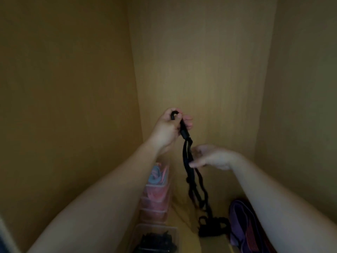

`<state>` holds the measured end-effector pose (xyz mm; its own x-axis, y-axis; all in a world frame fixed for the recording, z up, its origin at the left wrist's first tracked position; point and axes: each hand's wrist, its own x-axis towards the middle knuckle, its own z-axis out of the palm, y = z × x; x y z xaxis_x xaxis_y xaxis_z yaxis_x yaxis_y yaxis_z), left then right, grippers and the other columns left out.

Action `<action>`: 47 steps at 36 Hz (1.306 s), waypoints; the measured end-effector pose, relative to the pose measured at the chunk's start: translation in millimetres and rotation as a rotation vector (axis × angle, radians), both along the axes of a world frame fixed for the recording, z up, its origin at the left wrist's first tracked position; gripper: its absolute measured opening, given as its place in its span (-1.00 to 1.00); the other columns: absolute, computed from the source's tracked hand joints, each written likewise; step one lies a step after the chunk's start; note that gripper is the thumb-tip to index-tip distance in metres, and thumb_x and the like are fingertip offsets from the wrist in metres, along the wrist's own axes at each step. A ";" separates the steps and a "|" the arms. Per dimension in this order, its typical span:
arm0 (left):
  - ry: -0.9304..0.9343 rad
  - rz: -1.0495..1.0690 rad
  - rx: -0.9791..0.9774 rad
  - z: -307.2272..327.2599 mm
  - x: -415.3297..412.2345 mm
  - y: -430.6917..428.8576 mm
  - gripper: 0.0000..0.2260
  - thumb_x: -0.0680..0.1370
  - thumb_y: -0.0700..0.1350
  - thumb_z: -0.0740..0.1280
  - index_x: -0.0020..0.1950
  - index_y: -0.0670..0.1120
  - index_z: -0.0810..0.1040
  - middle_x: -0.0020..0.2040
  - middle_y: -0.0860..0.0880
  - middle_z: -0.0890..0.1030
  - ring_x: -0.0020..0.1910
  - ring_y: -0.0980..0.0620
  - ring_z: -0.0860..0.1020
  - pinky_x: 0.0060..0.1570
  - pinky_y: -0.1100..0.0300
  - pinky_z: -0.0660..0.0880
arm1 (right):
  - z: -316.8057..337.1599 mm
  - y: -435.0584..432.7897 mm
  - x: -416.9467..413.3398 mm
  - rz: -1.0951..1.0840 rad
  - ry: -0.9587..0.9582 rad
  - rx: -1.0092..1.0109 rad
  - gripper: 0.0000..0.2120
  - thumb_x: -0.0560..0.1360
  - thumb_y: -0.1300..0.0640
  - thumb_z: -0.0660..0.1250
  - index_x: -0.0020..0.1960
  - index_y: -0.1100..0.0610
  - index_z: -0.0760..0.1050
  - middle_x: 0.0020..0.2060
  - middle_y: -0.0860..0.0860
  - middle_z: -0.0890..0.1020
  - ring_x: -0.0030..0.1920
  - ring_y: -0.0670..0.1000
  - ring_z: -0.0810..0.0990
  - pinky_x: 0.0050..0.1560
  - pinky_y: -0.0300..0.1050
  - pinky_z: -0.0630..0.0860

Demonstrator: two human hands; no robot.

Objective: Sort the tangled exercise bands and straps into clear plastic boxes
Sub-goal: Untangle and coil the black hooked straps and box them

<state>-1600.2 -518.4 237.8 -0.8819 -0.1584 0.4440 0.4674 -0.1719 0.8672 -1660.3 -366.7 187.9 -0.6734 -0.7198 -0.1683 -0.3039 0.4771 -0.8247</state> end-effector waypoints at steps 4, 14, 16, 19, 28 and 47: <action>0.020 -0.017 -0.028 -4.7 2.7 5.2 -0.84 0.67 -0.27 0.06 -0.03 -0.11 0.37 0.01 -0.17 0.62 -0.14 -0.01 0.62 0.01 0.16 0.57 | 6.5 -8.7 13.4 0.074 -0.125 -0.464 -0.62 0.36 0.13 0.50 0.14 0.18 0.52 0.07 0.13 0.65 0.17 0.08 0.59 0.31 0.01 0.40; 0.065 0.121 -0.301 -9.2 18.5 -9.4 -0.86 0.61 -0.32 0.20 0.01 -0.09 0.44 0.13 -0.20 0.59 -0.02 0.00 0.58 0.03 0.16 0.53 | 14.2 -12.7 18.9 -0.024 -0.082 -0.746 -0.85 0.58 0.13 0.26 -0.07 0.20 0.53 -0.40 0.01 0.41 -0.47 -0.07 0.30 -0.37 -0.22 0.30; 0.000 0.148 -0.409 -7.0 25.3 -16.3 -0.88 0.55 -0.21 0.29 0.08 -0.11 0.50 0.08 -0.12 0.63 -0.04 0.04 0.58 -0.02 0.18 0.51 | 16.8 -9.3 16.3 -0.058 -0.001 -0.681 -0.86 0.58 0.16 0.27 -0.11 0.19 0.55 -0.39 0.02 0.38 -0.48 -0.09 0.29 -0.40 -0.25 0.23; -0.107 0.250 -0.564 0.5 33.7 -24.4 -0.81 0.64 -0.13 0.22 0.03 -0.17 0.60 -0.27 0.14 0.65 -0.37 0.23 0.48 -0.31 0.36 0.38 | 21.4 -1.5 10.2 -0.068 0.066 -0.588 -0.89 0.55 0.17 0.31 -0.06 0.19 0.58 -0.39 0.02 0.41 -0.50 -0.11 0.32 -0.44 -0.30 0.24; -0.529 -0.111 -0.331 22.9 48.1 -37.7 -0.87 0.60 -0.27 0.24 -0.06 -0.24 0.57 -0.33 -0.01 0.60 -0.53 0.21 0.32 -0.56 0.43 0.26 | 37.8 7.1 2.9 -0.082 0.250 -0.456 -0.92 0.50 0.15 0.40 -0.05 0.11 0.66 -0.42 -0.01 0.48 -0.42 -0.08 0.37 -0.36 -0.25 0.31; -0.191 0.051 0.020 -13.1 16.4 -7.5 -0.88 0.61 -0.33 0.21 -0.10 -0.22 0.48 -0.20 -0.13 0.54 -0.24 0.03 0.56 -0.20 0.28 0.60 | 6.4 -30.8 23.8 -0.389 0.359 -0.468 -0.69 0.67 0.09 0.04 -0.19 0.13 0.38 -0.45 0.01 0.44 -0.51 -0.03 0.39 -0.46 -0.19 0.34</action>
<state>-1583.8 -526.0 224.7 -0.9406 -0.2117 0.2654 0.3029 -0.1705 0.9376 -1636.6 -397.5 194.3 -0.8524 -0.3586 0.3806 -0.4749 0.2260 -0.8505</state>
